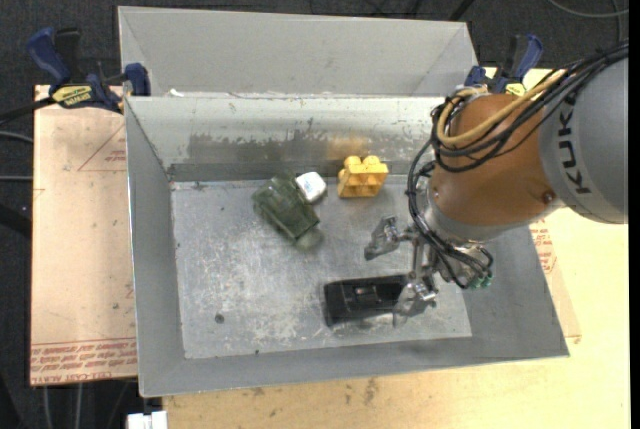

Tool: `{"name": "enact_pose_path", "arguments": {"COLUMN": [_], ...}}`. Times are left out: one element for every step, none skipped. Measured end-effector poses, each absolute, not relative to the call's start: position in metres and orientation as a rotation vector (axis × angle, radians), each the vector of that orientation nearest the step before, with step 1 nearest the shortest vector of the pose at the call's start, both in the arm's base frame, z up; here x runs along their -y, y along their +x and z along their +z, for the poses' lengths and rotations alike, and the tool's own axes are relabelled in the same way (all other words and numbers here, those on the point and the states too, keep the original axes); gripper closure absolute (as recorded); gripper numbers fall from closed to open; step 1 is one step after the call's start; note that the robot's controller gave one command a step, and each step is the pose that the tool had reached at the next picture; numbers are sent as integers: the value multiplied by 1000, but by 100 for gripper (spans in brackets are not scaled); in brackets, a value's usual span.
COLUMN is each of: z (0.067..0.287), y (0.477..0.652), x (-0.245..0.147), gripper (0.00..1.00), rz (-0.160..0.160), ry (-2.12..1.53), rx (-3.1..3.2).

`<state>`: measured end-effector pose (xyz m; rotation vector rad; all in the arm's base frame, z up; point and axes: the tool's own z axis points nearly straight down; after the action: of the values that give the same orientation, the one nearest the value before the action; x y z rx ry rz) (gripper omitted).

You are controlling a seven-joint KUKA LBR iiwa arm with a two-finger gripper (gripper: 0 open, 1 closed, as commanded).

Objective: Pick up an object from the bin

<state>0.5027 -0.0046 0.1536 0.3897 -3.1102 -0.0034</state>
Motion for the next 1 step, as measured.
{"name": "enact_pose_path", "arguments": {"z": [171], "y": [493], "x": [3], "gripper": [0], "rz": [-2], "ry": [373], "rx": [3121]}}
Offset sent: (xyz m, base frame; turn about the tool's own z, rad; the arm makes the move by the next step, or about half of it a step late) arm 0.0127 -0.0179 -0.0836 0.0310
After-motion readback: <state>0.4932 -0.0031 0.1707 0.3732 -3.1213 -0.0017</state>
